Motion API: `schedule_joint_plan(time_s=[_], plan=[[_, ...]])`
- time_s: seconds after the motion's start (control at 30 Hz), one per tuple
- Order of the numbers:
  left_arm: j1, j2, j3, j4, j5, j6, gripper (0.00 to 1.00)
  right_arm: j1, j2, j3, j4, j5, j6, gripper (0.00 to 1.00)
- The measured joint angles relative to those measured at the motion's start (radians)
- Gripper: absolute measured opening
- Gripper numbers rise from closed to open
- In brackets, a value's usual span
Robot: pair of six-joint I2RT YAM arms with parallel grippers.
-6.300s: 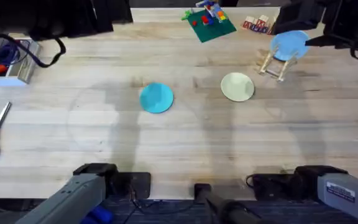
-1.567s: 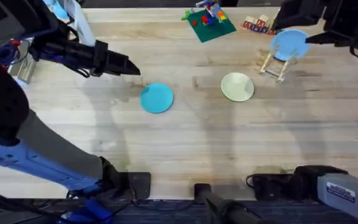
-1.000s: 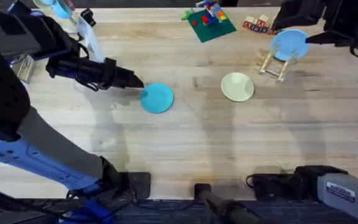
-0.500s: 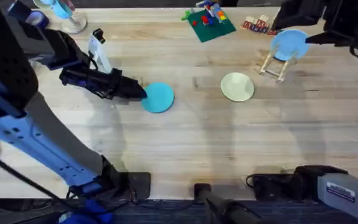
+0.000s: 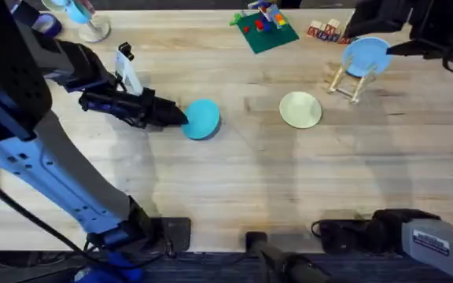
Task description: Pick up the plates from the table one by one and place each into a slot on the dish rack.
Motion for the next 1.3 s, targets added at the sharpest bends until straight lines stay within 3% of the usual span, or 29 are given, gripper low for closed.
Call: schedule_joint_plan(time_s=[0.27,0.53,0.83,1.3], plan=[[0.0,0.0,0.0,0.0,0.0,0.0,0.041,0.0,0.0,0.0,-0.009,-0.012,0.056,0.996],[0.0,0.0,0.0,0.0,0.0,0.0,0.04,0.018,0.031,0.002,-0.025,-0.115,0.132,0.996],[0.0,0.0,0.0,0.0,0.0,0.0,0.042,0.181,0.183,0.002,-0.008,-0.192,0.175,0.996],[0.0,0.0,0.0,0.0,0.0,0.0,0.04,0.456,0.393,0.002,0.172,-0.206,0.296,0.995]])
